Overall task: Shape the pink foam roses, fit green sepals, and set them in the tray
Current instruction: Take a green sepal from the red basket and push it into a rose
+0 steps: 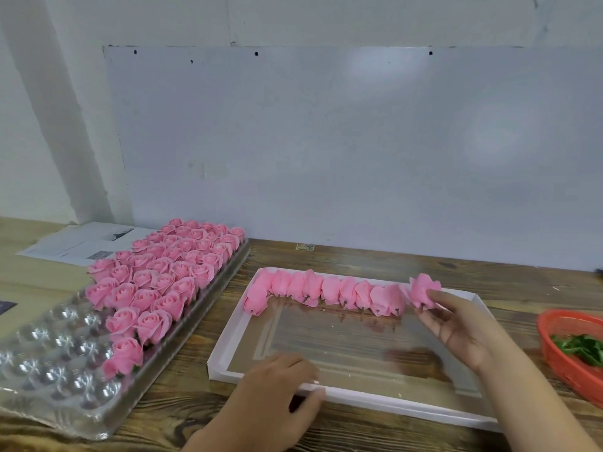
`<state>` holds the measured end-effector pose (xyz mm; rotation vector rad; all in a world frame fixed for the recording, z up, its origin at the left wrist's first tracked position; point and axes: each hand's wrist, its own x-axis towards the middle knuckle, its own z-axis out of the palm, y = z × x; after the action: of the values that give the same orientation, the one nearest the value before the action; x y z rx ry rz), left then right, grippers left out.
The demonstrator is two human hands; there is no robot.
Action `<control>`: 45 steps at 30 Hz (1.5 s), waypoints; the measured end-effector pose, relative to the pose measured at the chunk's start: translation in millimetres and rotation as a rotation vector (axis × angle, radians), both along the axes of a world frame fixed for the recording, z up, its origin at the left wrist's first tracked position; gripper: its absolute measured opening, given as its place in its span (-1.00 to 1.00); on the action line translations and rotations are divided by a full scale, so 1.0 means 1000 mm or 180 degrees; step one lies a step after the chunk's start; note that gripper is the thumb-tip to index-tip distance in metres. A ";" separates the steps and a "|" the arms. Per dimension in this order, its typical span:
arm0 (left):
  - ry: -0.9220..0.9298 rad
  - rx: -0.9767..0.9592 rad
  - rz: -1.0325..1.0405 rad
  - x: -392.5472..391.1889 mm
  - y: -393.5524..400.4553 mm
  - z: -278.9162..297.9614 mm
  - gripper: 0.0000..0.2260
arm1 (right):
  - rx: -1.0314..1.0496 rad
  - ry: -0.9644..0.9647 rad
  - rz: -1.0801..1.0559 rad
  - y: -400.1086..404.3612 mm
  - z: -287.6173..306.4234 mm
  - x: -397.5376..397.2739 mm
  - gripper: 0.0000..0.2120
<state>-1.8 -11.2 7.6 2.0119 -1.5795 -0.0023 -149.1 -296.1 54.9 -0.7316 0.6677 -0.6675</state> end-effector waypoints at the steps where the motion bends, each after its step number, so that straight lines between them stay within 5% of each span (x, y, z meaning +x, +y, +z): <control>1: 0.0254 -0.0028 0.0044 -0.002 -0.003 0.003 -0.75 | 0.0012 -0.0127 0.0104 0.010 0.001 -0.001 -0.87; 3: 0.0838 -0.0120 0.0141 -0.006 -0.014 0.012 -0.90 | -0.0015 -0.0346 0.0357 0.031 0.004 -0.001 -0.81; 10: 0.2852 -0.0623 0.0272 -0.017 -0.057 0.033 -0.88 | 0.0033 -0.0523 0.1216 0.083 -0.003 0.012 -0.59; 21: 0.3217 -0.1051 0.0278 -0.014 -0.061 0.024 -0.81 | -0.0304 -0.0413 0.1522 0.098 -0.014 0.013 -0.59; 25: 0.3263 -0.1157 0.0277 -0.014 -0.058 0.020 -0.76 | -0.0430 -0.0411 0.1129 0.107 -0.019 0.016 -0.47; 28: 0.3249 -0.1170 0.0200 -0.017 -0.058 0.022 -0.90 | -0.1250 -0.0089 0.0578 0.116 -0.022 0.020 -0.46; 31: 0.3186 -0.1155 0.0202 -0.019 -0.058 0.021 -0.68 | -0.2312 0.0413 -0.0012 0.123 -0.025 0.023 -0.47; 35: 0.3024 -0.1340 0.0368 -0.018 -0.060 0.018 -0.66 | -0.3176 0.0618 -0.0226 0.130 -0.034 0.023 -0.39; 45: 0.3200 -0.1208 0.0171 -0.016 -0.055 0.021 -0.60 | -0.3789 0.0708 0.0040 0.131 -0.032 0.017 -0.60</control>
<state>-18.2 -65.8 28.9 1.3758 -0.7923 -0.5578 -132.5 -164.9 22.9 -1.9245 0.4121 -0.9700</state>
